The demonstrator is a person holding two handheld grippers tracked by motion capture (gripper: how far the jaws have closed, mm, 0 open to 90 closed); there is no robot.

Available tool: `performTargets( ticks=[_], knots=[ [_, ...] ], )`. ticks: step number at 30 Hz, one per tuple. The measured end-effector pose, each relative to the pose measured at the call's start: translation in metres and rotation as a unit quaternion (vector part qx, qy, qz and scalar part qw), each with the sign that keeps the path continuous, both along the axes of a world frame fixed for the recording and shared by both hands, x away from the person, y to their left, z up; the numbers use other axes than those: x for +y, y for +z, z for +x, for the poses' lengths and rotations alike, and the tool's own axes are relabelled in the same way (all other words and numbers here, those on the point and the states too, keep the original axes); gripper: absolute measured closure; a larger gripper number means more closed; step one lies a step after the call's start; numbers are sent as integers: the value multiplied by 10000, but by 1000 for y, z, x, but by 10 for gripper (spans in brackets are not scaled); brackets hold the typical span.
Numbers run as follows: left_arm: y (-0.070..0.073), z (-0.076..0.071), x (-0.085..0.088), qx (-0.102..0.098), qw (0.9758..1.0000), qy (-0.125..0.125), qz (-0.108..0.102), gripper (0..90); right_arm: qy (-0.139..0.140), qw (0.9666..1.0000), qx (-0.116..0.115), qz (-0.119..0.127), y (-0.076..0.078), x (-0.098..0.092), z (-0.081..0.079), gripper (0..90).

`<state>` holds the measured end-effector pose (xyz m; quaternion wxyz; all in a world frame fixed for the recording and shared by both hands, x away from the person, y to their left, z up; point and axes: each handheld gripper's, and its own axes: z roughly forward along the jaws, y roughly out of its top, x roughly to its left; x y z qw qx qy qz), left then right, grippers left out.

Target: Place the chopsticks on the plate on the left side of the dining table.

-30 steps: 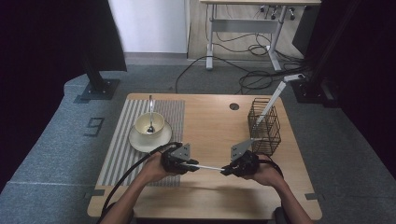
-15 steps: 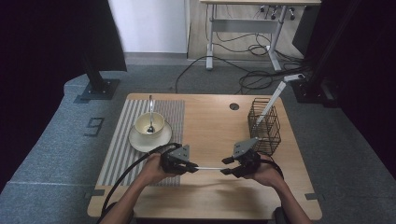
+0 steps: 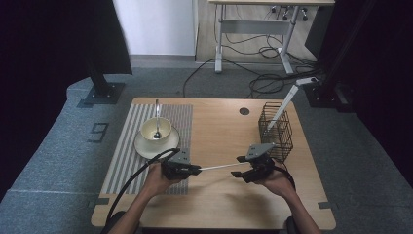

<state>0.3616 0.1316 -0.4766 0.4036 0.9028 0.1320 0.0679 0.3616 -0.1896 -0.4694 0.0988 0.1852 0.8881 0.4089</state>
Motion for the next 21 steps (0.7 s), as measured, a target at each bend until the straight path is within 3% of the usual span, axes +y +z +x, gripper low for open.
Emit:
performTargets(
  ticks=[10,21],
  knots=[
    [-5,2,21,39,9982,501,-338,835,-206,9997,-61,69,-6,-6,-1,347],
    [-14,7,46,95,9916,1121,-639,835,-387,9991,120,97,-29,-15,-6,322]
  ],
)
